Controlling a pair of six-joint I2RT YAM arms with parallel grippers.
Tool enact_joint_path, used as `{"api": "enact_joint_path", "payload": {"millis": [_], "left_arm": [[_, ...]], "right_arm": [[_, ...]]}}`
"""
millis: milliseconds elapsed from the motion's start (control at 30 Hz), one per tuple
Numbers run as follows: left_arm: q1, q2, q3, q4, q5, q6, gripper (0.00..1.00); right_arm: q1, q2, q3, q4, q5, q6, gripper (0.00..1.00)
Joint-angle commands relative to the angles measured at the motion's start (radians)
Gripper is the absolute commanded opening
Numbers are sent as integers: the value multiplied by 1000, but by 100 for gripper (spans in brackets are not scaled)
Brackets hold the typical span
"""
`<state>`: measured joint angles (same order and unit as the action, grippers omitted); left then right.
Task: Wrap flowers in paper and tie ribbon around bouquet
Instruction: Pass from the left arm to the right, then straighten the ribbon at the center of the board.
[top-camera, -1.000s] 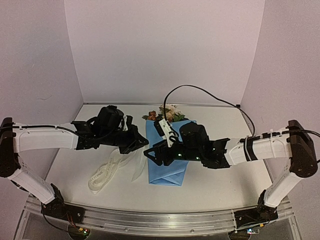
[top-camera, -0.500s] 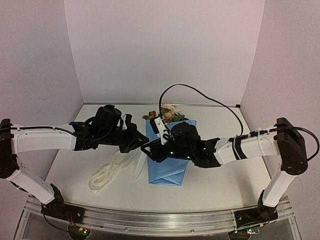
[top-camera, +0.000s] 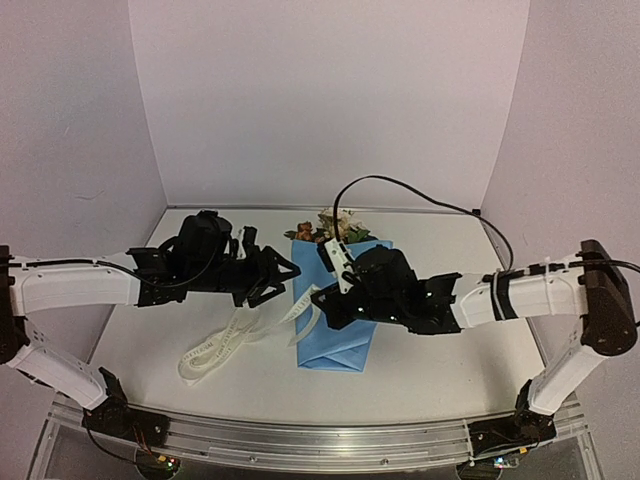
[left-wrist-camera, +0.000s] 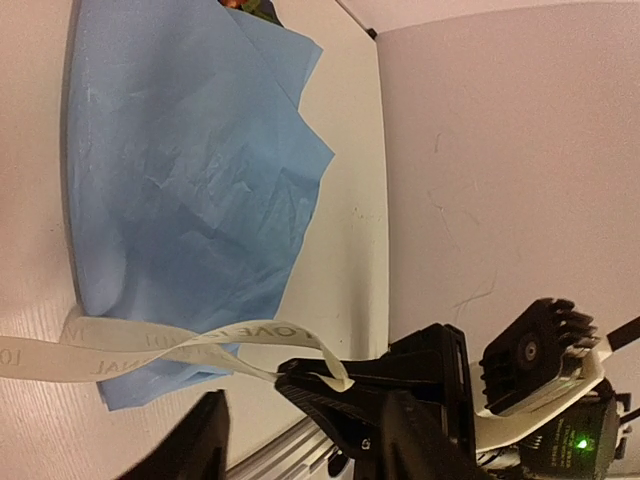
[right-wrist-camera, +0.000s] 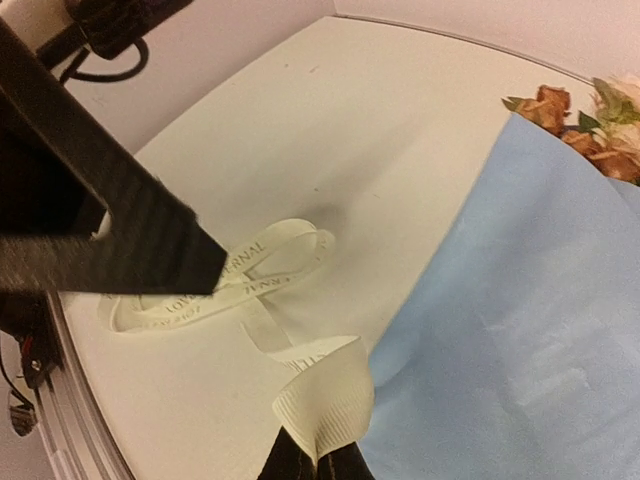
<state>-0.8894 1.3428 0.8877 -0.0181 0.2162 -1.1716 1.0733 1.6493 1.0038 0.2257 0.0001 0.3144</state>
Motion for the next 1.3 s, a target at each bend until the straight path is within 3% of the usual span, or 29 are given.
{"api": "enact_joint_path", "payload": {"millis": [0,167,300,467,700,1000,1267], "left_arm": [[-3,-92,-12,-74,-52,23,66],[-1,-209,-54,-303,-288,-53,77],[15,-278,-127,-421,-427,-85,75],[36,-161,-66,-387,-372,266,64],[34,94,70,-363,-267,513,58],[35,402,227,-413,-244,587,51],[35,504,219,-360,-215,537,44]], "right_arm": [[8,-161,-12,-339,117,-56,0],[8,-281,-72,-572,225,-58,0],[8,-356,-104,-702,252,-64,0],[8,-390,-152,-726,190,-82,0],[8,-387,-177,-712,177,-72,0],[8,-384,-190,-702,195,-65,0],[8,-396,-208,-697,213,-55,0]]}}
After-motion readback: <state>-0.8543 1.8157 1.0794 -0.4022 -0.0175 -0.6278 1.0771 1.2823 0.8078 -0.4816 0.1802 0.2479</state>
